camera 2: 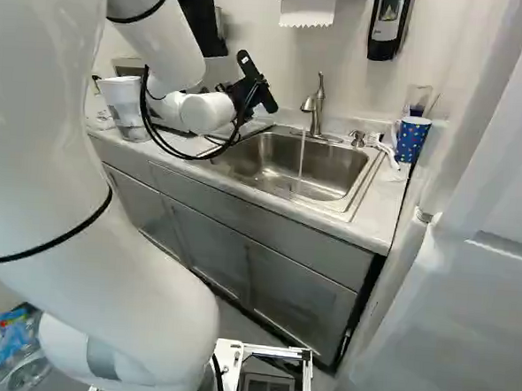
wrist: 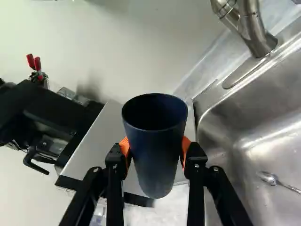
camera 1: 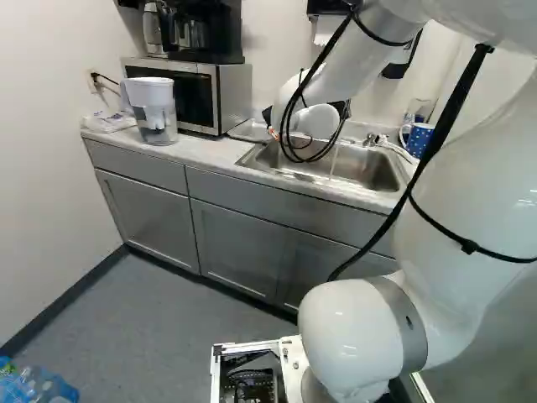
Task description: Rinse the cup and place it in the tray
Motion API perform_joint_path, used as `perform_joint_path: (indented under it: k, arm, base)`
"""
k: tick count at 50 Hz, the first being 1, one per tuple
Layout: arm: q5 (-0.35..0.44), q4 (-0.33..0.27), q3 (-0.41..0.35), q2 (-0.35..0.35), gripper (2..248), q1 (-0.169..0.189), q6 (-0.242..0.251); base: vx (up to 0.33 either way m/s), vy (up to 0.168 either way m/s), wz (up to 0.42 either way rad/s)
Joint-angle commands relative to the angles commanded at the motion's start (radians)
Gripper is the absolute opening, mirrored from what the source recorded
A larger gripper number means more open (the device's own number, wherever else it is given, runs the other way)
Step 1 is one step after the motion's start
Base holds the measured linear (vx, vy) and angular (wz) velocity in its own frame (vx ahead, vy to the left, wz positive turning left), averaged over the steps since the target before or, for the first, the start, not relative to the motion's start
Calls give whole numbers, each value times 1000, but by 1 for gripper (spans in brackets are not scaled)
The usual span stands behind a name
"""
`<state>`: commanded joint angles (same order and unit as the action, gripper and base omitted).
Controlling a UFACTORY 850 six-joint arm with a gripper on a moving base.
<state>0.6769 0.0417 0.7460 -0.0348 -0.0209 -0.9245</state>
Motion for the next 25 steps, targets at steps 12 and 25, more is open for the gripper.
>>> perform_joint_path:
  k: [12, 25]
  arm:
    - [0, 0, 0, 0, 123, 0, 126]
    - [0, 0, 0, 0, 123, 0, 263]
  base:
    - [0, 0, 0]
    - [0, 0, 0]
